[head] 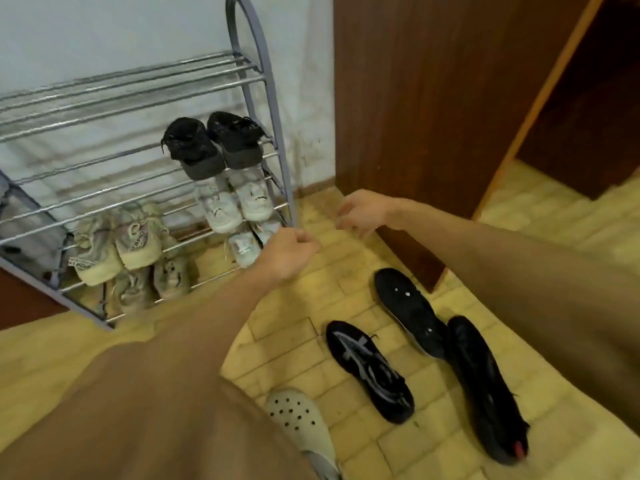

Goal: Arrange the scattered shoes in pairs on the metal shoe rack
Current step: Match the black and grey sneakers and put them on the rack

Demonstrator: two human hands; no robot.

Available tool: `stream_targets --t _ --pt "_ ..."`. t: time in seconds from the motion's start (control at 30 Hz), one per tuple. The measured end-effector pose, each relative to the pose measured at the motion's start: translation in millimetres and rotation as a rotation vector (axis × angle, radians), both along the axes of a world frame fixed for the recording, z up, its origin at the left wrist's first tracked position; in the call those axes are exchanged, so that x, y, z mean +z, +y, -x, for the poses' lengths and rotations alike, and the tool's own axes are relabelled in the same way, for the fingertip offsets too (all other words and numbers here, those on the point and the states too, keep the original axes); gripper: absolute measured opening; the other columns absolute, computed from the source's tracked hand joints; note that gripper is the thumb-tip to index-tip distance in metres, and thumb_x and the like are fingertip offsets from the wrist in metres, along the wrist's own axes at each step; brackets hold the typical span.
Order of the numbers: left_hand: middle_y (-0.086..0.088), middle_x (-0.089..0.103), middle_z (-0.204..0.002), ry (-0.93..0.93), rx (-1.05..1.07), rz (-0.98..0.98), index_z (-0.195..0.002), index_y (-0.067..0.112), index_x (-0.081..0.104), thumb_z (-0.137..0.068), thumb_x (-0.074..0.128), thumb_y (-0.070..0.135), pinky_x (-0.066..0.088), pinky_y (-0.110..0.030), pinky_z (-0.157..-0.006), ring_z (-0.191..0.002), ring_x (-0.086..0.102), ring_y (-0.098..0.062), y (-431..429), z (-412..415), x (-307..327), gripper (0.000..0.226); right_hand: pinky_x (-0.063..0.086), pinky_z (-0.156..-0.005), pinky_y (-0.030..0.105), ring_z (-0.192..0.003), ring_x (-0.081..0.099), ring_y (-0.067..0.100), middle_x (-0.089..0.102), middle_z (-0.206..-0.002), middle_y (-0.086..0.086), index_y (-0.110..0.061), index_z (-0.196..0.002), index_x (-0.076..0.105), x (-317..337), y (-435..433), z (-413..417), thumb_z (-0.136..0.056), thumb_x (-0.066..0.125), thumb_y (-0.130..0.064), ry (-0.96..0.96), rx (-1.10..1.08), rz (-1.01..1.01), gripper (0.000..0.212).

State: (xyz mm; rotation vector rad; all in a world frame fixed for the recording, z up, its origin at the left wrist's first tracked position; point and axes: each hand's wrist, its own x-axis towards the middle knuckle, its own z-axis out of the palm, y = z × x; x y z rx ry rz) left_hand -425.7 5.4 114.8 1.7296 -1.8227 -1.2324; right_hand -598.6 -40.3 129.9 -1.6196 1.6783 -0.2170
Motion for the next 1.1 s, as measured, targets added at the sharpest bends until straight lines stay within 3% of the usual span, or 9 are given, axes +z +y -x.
stream_targets --t 0.13,0.27,0.47,0.67,0.73,0.83,0.9,1.0,1.1 --pt "0.003 0.062 -0.121 -0.170 -0.260 -0.126 -0.115 0.019 0.068 -0.089 0.059 0.035 0.046 -0.034 -0.100 -0.114 0.056 -0.017 31 35 -31 0.031 0.056 -0.069 0.026 -0.099 0.058 0.022 0.047 -0.141 0.014 -0.008 -0.150 0.026 -49 39 36 -0.095 0.059 -0.018 -0.033 -0.106 -0.127 0.065" --pt "0.003 0.062 -0.118 -0.192 -0.245 -0.118 -0.115 0.019 0.067 -0.090 0.056 0.028 0.042 -0.023 -0.085 -0.106 0.056 -0.012 61 39 -74 0.028 0.056 -0.085 0.034 -0.111 0.058 0.028 0.049 -0.138 0.016 -0.010 -0.150 0.026 -107 69 54 -0.093 0.062 -0.016 -0.100 -0.280 -0.227 0.068" --pt "0.002 0.061 -0.123 -0.407 -0.379 -0.221 -0.124 0.024 0.059 -0.088 0.057 0.040 0.047 -0.029 -0.091 -0.109 0.057 -0.015 80 17 -126 0.040 0.051 -0.096 0.045 -0.128 0.046 0.034 0.035 -0.150 0.017 -0.003 -0.151 0.019 -205 119 42 -0.089 0.066 -0.029 0.031 -0.280 -0.327 0.082" --pt "0.002 0.061 -0.101 -0.436 -0.369 -0.300 -0.098 0.023 0.068 -0.090 0.051 0.026 0.047 -0.029 -0.084 -0.095 0.060 -0.017 66 5 -144 0.019 0.044 -0.097 0.040 -0.127 0.045 0.037 0.040 -0.141 0.021 0.000 -0.140 0.033 -273 148 44 -0.091 0.058 -0.027 0.276 -0.167 -0.457 0.062" --pt "0.001 0.052 -0.092 -0.454 -0.424 -0.321 -0.087 0.025 0.060 -0.089 0.051 0.025 0.042 -0.027 -0.075 -0.081 0.051 -0.016 62 6 -150 0.009 0.040 -0.102 0.041 -0.128 0.041 0.039 0.036 -0.140 0.021 -0.001 -0.139 0.032 -294 154 40 -0.092 0.057 -0.027 0.288 -0.159 -0.500 0.059" --pt "0.001 0.045 -0.089 -0.427 -0.460 -0.359 -0.085 0.024 0.047 -0.088 0.052 0.030 0.037 -0.028 -0.074 -0.081 0.043 -0.015 54 6 -155 0.008 0.037 -0.105 0.043 -0.130 0.038 0.041 0.035 -0.141 0.020 -0.004 -0.141 0.029 -308 151 37 -0.090 0.059 -0.025 0.301 -0.159 -0.507 0.062" --pt "0.004 0.043 -0.084 -0.404 -0.451 -0.392 -0.086 0.023 0.046 -0.088 0.052 0.032 0.036 -0.028 -0.074 -0.082 0.042 -0.016 47 4 -157 0.011 0.045 -0.100 0.042 -0.128 0.044 0.038 0.042 -0.138 0.020 -0.004 -0.139 0.035 -306 142 39 -0.087 0.064 -0.024 0.286 -0.143 -0.547 0.063" --pt "0.008 0.038 -0.077 -0.411 -0.442 -0.410 -0.087 0.022 0.046 -0.088 0.051 0.032 0.034 -0.026 -0.068 -0.074 0.042 -0.012 39 5 -162 0.011 0.055 -0.074 0.037 -0.110 0.061 0.038 0.057 -0.110 0.020 0.001 -0.109 0.055 -304 133 46 -0.083 0.068 -0.013 0.235 -0.144 -0.601 0.032" --pt "0.009 0.037 -0.072 -0.402 -0.437 -0.425 -0.085 0.020 0.047 -0.089 0.051 0.031 0.035 -0.025 -0.064 -0.067 0.040 -0.009 36 11 -164 0.012 0.059 -0.078 0.047 -0.103 0.063 0.043 0.061 -0.109 0.024 0.009 -0.111 0.058 -300 134 46 -0.087 0.056 -0.002 0.143 -0.204 -0.655 0.026"
